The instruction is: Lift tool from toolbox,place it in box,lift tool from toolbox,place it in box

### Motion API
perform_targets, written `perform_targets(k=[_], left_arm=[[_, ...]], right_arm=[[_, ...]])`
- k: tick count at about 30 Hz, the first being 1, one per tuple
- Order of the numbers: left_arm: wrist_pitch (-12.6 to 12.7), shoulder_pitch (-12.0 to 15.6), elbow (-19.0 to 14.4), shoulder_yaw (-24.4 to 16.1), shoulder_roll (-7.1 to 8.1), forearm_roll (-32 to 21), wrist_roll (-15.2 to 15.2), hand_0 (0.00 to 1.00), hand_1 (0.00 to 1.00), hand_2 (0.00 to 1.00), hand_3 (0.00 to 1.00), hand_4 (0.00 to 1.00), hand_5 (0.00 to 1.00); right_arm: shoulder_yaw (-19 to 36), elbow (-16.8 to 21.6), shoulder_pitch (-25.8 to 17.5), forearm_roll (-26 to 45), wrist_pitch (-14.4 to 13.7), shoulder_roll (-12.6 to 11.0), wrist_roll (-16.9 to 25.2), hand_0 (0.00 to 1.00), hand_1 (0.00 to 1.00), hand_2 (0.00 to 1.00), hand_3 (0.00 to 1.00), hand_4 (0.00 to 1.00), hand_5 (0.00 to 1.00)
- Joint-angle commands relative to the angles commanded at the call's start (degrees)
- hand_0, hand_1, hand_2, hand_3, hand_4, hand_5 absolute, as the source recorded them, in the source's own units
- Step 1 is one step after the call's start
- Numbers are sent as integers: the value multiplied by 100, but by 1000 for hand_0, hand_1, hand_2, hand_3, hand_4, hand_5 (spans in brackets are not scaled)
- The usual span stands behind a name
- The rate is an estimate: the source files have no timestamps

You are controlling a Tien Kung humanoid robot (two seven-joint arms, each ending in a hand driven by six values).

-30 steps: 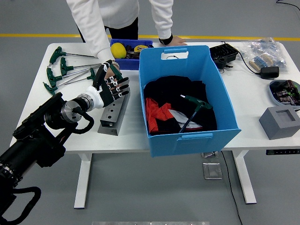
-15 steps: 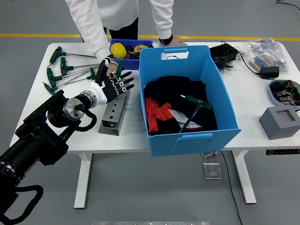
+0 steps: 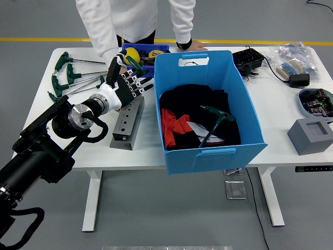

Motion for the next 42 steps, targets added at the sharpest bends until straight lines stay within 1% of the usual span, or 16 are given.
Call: perform_targets(k=[3, 10, 18, 21, 23, 26, 27, 29, 30, 32, 33, 34, 37, 38, 40, 42], left_arm=[[87, 54, -253, -70, 31, 95, -44, 708, 762, 854, 821, 817, 930], [223, 96, -733, -104, 22, 233, -165, 710, 760, 853, 820, 817, 928], [204, -21, -1406, -70, 39, 355, -142, 711, 761, 852, 817, 816, 927], [149, -88, -1607, 56, 38, 364, -92, 711, 758, 849, 816, 804, 911], [83, -180, -1674, 259, 46, 356, -72, 711, 758, 849, 816, 804, 911], [-52, -470, -1527, 782, 79, 378, 2, 711, 758, 849, 816, 804, 911], [-106, -562, -1447, 936, 82, 397, 24, 677, 744, 850, 816, 801, 911], [-293, -802, -1206, 1354, 56, 509, 97, 677, 744, 850, 816, 801, 911], [-431, -952, -1027, 1634, 14, 626, 158, 677, 744, 850, 816, 801, 911], [-641, -1127, -771, 2038, -56, 808, 268, 677, 744, 850, 816, 801, 911], [-774, -1220, -631, 2247, -89, 908, 340, 634, 730, 830, 812, 806, 949], [-897, -1304, -508, 2404, -118, 1006, 389, 634, 730, 830, 812, 806, 949], [-1218, -1543, -108, 2834, -238, 1571, 462, 634, 730, 830, 812, 806, 949], [-1280, -1586, -13, 2896, -277, 1784, 459, 634, 730, 830, 812, 806, 949], [-1415, -1665, 195, 2986, -375, 2263, 467, 595, 717, 812, 807, 808, 966], [-1415, -1732, 394, 3045, -462, 2747, 435, 595, 717, 812, 807, 808, 966]], right_arm=[[23, -2, -18, -28, 4, 2, -3, 659, 671, 724, 556, 802, 637], [63, -3, -37, -80, 8, 14, -13, 659, 672, 723, 557, 801, 636], [22, -5, -8, -21, 9, 7, -5, 657, 672, 723, 557, 802, 637], [17, -6, 0, -13, 8, 6, -4, 659, 672, 723, 557, 802, 637], [19, -7, 0, -18, 9, 7, -5, 659, 672, 723, 557, 802, 637], [38, -6, 1, -40, 14, 5, -12, 659, 672, 723, 557, 802, 637], [41, -6, 3, -56, 19, 2, -13, 659, 672, 723, 557, 802, 636], [44, -5, 8, -78, 22, 1, -12, 659, 672, 723, 557, 802, 636], [40, -4, 14, -73, 20, 0, -13, 659, 672, 723, 557, 802, 636], [25, -2, 23, -50, 14, -4, -12, 659, 672, 723, 557, 802, 636], [22, -1, 33, -48, 12, -8, -13, 660, 672, 723, 557, 802, 636], [18, 1, 44, -52, 14, -14, -13, 660, 672, 723, 557, 802, 636], [2, 7, 85, -78, 20, -35, -12, 660, 672, 723, 557, 802, 636], [-11, 8, 95, -67, 18, -39, -8, 660, 672, 723, 557, 802, 636], [-17, 9, 106, -53, 6, -46, -1, 659, 671, 723, 557, 802, 636], [-7, 9, 113, -65, -3, -54, 5, 659, 671, 723, 557, 802, 636]])
